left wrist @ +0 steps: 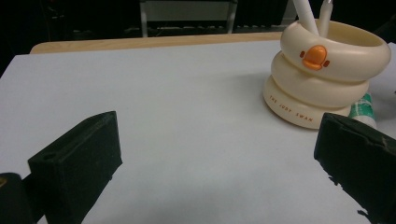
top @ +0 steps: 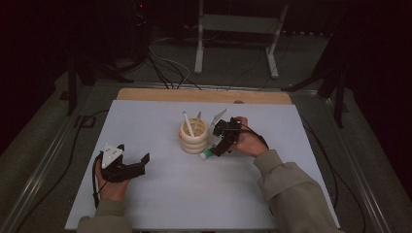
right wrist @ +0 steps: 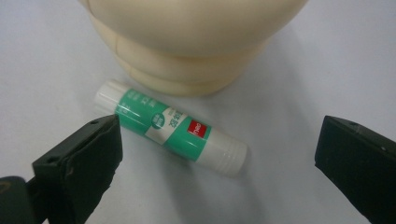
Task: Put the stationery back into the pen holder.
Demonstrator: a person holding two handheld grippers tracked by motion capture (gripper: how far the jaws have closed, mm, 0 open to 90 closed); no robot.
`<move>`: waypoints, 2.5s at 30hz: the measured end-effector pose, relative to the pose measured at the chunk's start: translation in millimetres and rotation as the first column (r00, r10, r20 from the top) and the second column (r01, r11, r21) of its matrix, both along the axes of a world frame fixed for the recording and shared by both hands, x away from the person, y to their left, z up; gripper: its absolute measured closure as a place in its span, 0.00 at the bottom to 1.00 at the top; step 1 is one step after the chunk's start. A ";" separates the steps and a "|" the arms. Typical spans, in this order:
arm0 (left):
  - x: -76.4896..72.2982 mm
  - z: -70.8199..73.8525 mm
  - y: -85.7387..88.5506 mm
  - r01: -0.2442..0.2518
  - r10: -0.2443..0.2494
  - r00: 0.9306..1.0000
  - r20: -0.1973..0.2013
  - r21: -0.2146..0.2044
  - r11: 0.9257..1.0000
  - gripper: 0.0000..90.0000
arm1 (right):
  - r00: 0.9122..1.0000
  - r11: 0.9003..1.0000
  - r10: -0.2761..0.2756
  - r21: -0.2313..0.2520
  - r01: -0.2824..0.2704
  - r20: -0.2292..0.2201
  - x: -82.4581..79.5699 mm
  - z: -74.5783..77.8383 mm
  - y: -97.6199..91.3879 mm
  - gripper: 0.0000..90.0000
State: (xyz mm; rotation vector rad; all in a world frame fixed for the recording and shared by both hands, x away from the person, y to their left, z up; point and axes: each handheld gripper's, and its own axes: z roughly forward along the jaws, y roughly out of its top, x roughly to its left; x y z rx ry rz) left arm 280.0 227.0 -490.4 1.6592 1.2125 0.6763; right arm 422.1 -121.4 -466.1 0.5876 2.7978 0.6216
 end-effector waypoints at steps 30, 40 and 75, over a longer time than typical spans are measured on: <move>0.3 -0.3 -0.3 0.002 -0.002 1.000 -0.002 -0.001 1.000 0.01 | 0.970 0.974 0.215 -0.044 -0.221 -0.115 -1.2 -36.1 14.1 0.24; 0.4 -0.5 -1.6 0.003 -0.003 1.000 -0.004 0.002 1.000 0.01 | 0.929 0.937 0.330 -0.066 -0.344 -0.166 -20.1 -27.8 12.5 0.72; 0.3 -0.6 -1.7 0.004 -0.004 1.000 -0.005 0.004 1.000 0.02 | 0.916 0.933 0.360 0.059 -0.356 -0.178 -50.4 -9.0 13.1 0.73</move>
